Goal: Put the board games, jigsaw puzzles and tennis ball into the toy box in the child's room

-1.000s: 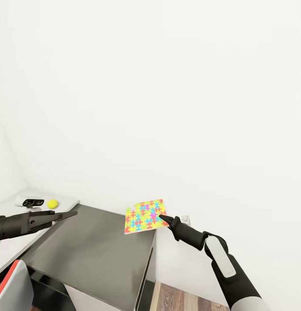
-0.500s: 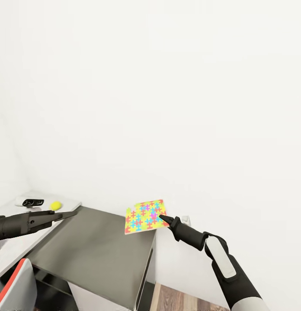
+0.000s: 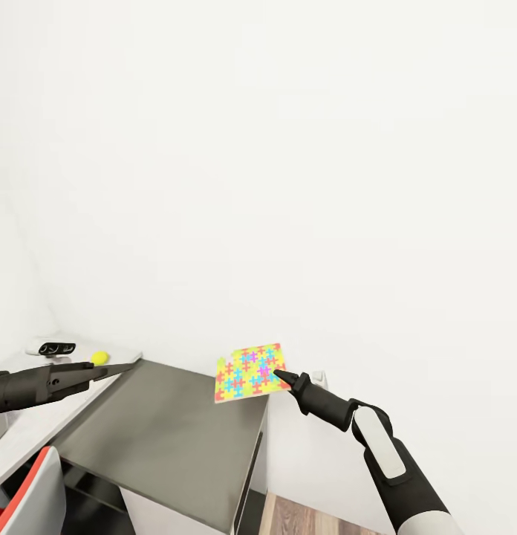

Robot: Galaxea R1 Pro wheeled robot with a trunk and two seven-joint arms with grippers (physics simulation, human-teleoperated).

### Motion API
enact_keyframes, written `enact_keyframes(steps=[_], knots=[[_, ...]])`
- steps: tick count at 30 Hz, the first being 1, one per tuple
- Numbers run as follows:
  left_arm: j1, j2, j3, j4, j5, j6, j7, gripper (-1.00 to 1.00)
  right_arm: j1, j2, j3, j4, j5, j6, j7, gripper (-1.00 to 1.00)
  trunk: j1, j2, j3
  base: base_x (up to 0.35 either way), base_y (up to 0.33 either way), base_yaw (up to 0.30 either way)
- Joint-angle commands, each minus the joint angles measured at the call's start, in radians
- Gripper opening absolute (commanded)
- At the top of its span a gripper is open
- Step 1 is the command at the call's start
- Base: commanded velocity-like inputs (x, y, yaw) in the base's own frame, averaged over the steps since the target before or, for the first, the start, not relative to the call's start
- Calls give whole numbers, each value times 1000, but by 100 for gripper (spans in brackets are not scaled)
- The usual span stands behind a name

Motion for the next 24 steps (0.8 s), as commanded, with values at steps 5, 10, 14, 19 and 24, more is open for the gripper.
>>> enact_keyframes(steps=[5,10,14,19,24], knots=[[-1,0,0,0,0,10,-4,100,-1,0,-1,1,3,3,4,-100,-19,34,22,0,0,0],[-1,-1,-1,0,0,9,-4,100,-1,0,-1,1,4,3,4,-100,-38,69,46,0,0,0],[-1,-1,-1,0,0,8,-4,100,-1,1,0,1,3,3,4,-100,-53,97,65,0,0,0],[-1,-1,-1,0,0,8,-4,100,-1,2,0,1,4,3,4,-100,-73,132,84,0,0,0],[-1,-1,-2,0,0,7,-4,100,-1,2,0,0,4,2,3,-100,-92,167,100,0,0,0]])
